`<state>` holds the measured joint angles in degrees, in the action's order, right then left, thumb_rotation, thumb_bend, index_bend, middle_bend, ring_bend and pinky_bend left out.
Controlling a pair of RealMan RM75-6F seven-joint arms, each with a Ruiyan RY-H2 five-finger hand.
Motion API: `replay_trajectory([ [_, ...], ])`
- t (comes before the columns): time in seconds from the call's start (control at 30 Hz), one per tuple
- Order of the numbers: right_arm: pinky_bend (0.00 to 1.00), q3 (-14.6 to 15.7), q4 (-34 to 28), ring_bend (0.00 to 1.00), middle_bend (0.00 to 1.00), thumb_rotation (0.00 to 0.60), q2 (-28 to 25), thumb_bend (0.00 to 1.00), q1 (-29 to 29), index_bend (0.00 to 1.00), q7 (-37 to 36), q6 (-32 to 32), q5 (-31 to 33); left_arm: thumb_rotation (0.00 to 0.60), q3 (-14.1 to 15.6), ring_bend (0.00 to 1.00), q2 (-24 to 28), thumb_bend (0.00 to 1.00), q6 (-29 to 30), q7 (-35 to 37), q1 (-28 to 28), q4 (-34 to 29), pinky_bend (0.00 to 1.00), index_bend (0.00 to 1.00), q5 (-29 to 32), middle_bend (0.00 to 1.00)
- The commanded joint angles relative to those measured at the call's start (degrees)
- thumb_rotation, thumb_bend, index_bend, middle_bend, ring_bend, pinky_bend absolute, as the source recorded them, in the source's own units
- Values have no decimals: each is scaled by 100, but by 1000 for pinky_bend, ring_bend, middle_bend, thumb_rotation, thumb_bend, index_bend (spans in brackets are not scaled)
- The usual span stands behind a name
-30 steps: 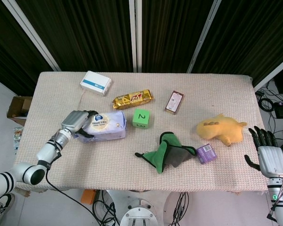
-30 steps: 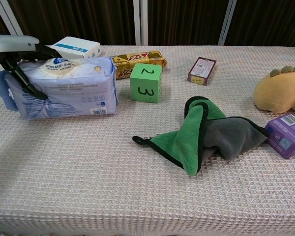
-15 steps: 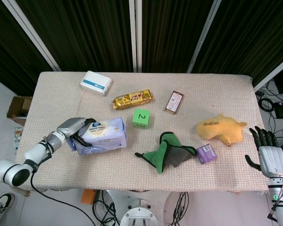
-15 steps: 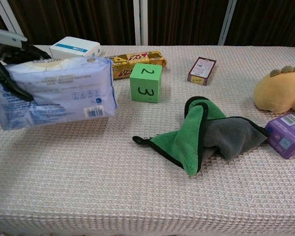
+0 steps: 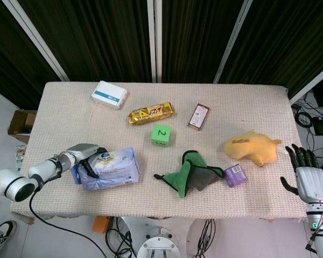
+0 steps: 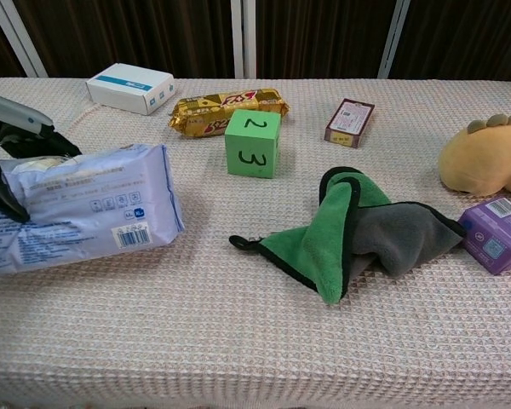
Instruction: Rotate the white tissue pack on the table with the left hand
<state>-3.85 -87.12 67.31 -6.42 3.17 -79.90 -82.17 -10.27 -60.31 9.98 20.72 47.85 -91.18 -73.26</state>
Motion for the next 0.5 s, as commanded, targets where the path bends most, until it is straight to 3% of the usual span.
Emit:
replay_trajectory([
  [0.03,0,12,31,0,0,600,27,198,-8,0,-10,21,-6,600,-64,51,-191,210,1065,-91,-362,16,269,26,-15,7],
  [0.17,0,12,63,0,0,600,56,198,-18,0,-22,27,-19,600,-91,18,-229,196,1798,-127,-585,-41,232,7,-182,0],
  [0.33,0,22,48,0,0,600,66,199,-15,0,13,4,-47,600,51,0,-338,174,2026,-366,-617,70,204,0,-135,0],
  [0.5,0,38,37,0,0,600,67,199,2,0,20,-12,-56,600,12,0,-625,172,2486,-374,-705,200,203,0,3,0],
])
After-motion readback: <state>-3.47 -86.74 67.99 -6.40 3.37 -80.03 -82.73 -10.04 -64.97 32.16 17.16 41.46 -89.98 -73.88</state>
